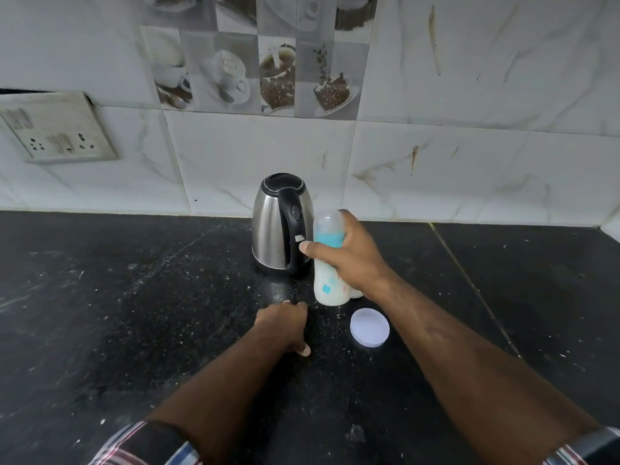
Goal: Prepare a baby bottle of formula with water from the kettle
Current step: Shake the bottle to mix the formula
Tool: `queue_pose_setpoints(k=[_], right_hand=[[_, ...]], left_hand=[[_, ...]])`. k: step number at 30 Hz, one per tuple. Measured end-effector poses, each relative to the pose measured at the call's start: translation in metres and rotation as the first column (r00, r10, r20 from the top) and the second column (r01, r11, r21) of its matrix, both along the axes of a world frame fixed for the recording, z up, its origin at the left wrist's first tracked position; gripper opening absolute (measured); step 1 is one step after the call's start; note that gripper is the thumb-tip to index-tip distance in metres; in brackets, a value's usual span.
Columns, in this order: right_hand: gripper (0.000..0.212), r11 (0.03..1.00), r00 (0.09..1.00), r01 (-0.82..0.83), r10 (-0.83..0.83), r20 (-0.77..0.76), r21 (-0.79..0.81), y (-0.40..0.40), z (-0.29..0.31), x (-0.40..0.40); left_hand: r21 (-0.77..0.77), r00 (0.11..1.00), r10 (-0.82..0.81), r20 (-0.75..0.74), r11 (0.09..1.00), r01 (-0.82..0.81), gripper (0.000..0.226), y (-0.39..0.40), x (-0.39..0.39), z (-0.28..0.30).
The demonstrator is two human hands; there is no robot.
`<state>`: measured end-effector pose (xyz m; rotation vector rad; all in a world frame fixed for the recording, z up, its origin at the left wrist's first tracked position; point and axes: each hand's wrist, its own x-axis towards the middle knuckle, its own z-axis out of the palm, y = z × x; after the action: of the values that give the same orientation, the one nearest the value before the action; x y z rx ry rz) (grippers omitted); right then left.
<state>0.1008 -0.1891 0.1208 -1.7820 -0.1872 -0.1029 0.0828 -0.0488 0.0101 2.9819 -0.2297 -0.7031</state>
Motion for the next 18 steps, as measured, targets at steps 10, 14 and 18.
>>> queue_pose_setpoints(k=[10, 14, 18], right_hand=[[0.04, 0.978, 0.995, 0.094, -0.1, 0.024, 0.188, 0.0, 0.004, 0.006], [0.043, 0.997, 0.999, 0.034, -0.034, -0.009, 0.069, -0.002, -0.003, 0.001], [0.039, 0.978, 0.993, 0.092, -0.104, 0.054, 0.185, -0.004, 0.009, 0.005]], left_hand=[[-0.003, 1.0, -0.001, 0.003, 1.0, 0.001, 0.084, -0.001, 0.0, 0.0], [0.007, 1.0, -0.006, -0.001, 1.0, 0.006, 0.084, -0.002, 0.0, 0.001], [0.013, 1.0, -0.012, -0.009, 1.0, 0.012, 0.087, -0.003, 0.002, 0.003]])
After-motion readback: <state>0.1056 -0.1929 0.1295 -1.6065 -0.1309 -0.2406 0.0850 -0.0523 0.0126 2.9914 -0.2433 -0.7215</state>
